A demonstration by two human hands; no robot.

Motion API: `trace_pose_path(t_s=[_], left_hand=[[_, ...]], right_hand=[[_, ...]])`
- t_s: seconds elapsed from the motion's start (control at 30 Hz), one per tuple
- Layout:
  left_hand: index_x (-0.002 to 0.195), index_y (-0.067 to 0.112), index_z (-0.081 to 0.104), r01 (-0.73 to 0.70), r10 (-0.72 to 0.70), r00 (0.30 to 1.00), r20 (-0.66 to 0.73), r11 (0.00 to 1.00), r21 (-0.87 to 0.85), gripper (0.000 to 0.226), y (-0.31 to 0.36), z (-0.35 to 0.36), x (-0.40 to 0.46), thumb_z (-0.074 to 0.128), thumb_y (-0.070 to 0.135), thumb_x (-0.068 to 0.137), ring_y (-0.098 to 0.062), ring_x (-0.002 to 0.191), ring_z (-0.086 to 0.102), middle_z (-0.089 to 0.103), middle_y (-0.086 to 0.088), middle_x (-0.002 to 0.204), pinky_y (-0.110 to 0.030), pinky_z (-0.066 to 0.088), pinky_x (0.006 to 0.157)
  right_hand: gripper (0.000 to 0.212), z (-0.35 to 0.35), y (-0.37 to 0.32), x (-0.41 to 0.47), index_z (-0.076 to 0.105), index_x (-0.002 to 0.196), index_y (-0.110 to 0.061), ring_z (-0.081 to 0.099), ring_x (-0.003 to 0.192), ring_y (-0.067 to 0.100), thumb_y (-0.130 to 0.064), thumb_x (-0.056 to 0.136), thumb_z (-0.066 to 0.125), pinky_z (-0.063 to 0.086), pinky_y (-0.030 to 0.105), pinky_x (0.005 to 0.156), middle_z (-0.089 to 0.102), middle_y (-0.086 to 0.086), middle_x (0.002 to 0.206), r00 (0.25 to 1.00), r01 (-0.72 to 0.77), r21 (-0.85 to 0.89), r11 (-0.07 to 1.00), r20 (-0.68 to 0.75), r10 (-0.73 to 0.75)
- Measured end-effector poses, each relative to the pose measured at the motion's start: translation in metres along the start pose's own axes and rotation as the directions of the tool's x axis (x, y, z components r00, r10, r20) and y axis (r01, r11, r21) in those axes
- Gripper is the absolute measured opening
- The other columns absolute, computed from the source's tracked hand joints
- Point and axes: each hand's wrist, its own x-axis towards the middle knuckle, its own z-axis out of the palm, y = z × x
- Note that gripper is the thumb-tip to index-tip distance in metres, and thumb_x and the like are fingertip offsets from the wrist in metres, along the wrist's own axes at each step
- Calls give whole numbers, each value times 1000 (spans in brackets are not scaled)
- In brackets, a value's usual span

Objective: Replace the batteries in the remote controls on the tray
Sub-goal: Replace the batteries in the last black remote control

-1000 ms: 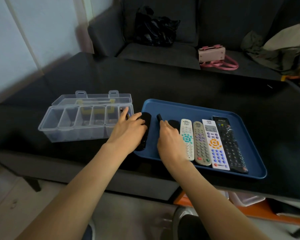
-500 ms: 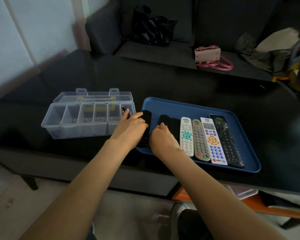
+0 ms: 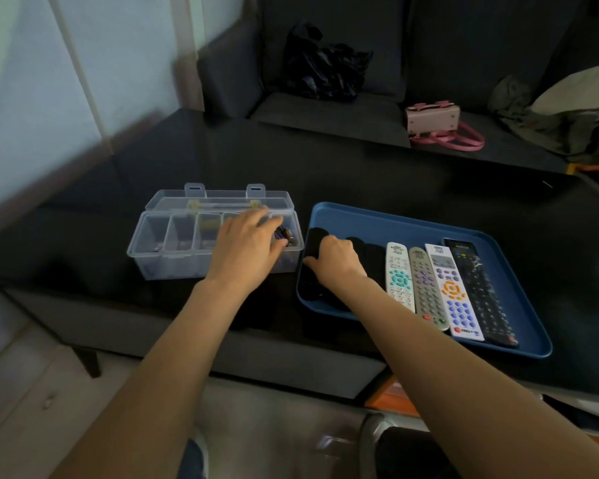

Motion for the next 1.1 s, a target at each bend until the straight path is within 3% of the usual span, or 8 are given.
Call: trace_pose_path(t_s=[0.17, 0.4, 0.5, 0.67, 0.73, 0.83, 1.0, 1.1], left_hand=[[142, 28, 33, 92, -96, 986, 134, 995, 34, 52, -8, 3, 0, 34, 50, 95, -23, 139, 24, 29, -4, 151, -46, 18, 112], [136, 25, 43, 85, -85, 996, 35, 996, -12, 45, -6, 0, 0, 43, 42, 95, -21, 132, 35, 42, -2, 143, -43, 25, 109], [134, 20, 45, 13, -25, 996, -85, 991, -132, 39, -1, -3, -1, 47, 26, 95, -19, 128, 41, 47, -2, 139, -34, 32, 106], [143, 25, 32, -84, 50, 994, -95, 910, -406, 61, 2, -4, 4, 50, 0, 90, -5, 135, 26, 28, 5, 151, -15, 22, 103], [142, 28, 33, -185, 153, 982, -114, 906, -381, 67, 6, -4, 7, 61, 6, 86, -1, 131, 21, 24, 5, 153, -19, 22, 104], [120, 22, 60, -215, 189, 977, -104, 888, -407, 40, 7, -6, 10, 67, 18, 80, -8, 123, 43, 54, 2, 131, -33, 34, 107], [92, 22, 64, -93, 90, 995, -31, 857, -507, 12, 9, -15, 7, 65, 29, 82, -4, 80, 55, 59, 9, 84, -23, 43, 73], [90, 22, 62, 33, -54, 998, -20, 810, -585, 12, 17, -16, 9, 61, 33, 86, 1, 73, 57, 62, 10, 80, -9, 40, 63]], right_hand=[[51, -3, -1, 11, 50, 123, -1, 61, 104, 31, -31, 86, 68, 52, 39, 83, 60, 17, 116, 990, -132, 76, 988, 58, 128], [38, -14, 15, 8, 62, 102, -1, 64, 82, 26, -36, 86, 66, 52, 37, 69, 66, 13, 95, 985, -156, 347, 925, -16, 173], [26, -24, 25, -4, 67, 103, -6, 63, 84, 23, -28, 88, 65, 51, 32, 65, 66, 10, 94, 990, -111, 641, 760, 1, 143], [17, -43, 26, -26, 62, 97, -4, 59, 62, 13, -19, 95, 55, 51, 19, 52, 62, 8, 77, 945, -309, 917, 252, 326, -28], [16, -47, 25, -30, 60, 95, -4, 55, 55, 9, -19, 94, 55, 47, 13, 44, 62, 7, 73, 913, -379, 905, 194, 400, -81], [27, -46, 25, -32, 61, 107, 1, 56, 52, 8, -22, 93, 55, 47, 11, 43, 66, 12, 84, 889, -415, 902, 117, 429, -157], [49, -49, 35, -24, 60, 113, 0, 68, 69, 21, -42, 89, 57, 54, 18, 47, 66, 20, 105, 930, -358, 925, -129, 340, -138], [25, -48, 32, -24, 60, 91, -12, 60, 61, 11, -37, 90, 59, 44, 16, 45, 66, 4, 79, 990, -134, 991, 7, 134, -42]])
